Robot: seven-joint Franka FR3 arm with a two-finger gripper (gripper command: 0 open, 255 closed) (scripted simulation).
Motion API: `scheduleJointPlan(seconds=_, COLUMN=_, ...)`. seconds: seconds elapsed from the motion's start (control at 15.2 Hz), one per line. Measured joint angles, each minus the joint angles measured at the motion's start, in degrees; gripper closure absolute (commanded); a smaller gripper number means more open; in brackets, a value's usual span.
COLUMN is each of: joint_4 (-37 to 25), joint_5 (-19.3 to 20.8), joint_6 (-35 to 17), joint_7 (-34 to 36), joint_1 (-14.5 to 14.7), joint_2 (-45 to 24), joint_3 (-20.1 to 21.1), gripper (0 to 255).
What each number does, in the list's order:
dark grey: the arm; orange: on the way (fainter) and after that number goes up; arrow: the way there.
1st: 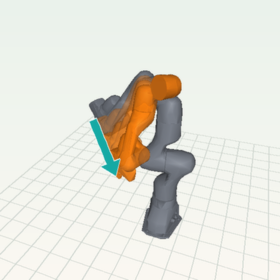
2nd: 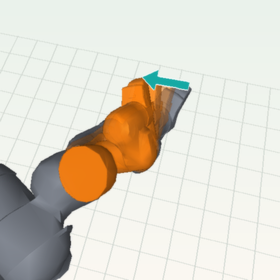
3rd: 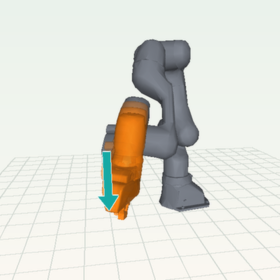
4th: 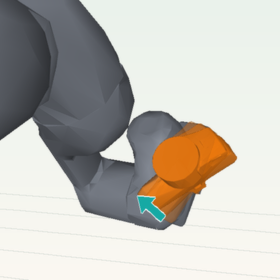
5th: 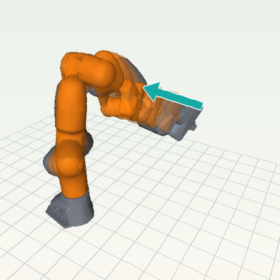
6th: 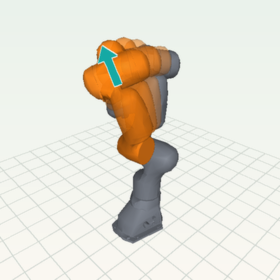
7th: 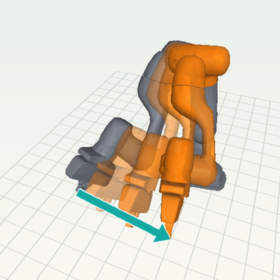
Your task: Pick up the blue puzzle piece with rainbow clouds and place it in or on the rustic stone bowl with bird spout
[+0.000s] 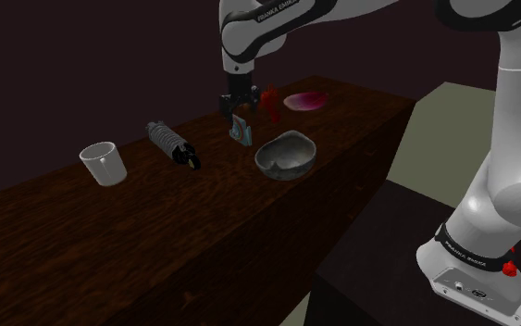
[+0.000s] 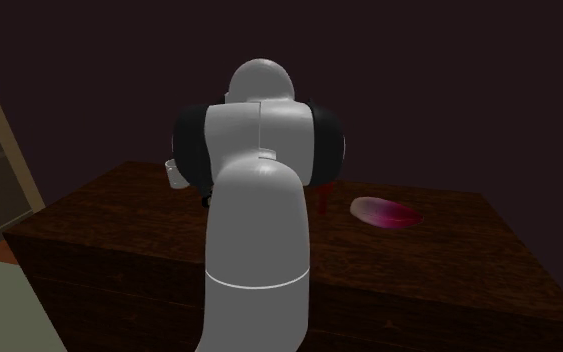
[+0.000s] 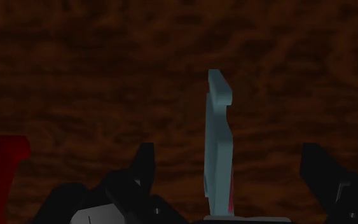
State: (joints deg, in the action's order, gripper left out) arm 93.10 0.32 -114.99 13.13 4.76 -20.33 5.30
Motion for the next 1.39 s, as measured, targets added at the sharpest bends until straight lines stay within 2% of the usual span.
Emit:
scheduleJointPlan(seconds=0.59, joint_4=1.41, joint_5=0.10, joint_6=-2.39, joint_7=0.09, joint_1=0.07, joint_2=-0.95, joint_3=-0.02, gripper=0)
scheduleJointPlan(seconds=0.66, joint_4=1.41, joint_5=0.10, joint_6=-2.39, joint_7=0.09, joint_1=0.07, joint_2=-0.95, joint_3=-0.02, gripper=255)
scheduleJointPlan(seconds=1.39, joint_4=1.21, joint_5=0.09, joint_6=-2.06, joint_7=0.08, joint_1=0.06, joint_2=-0.82, joint_3=-0.02, gripper=255)
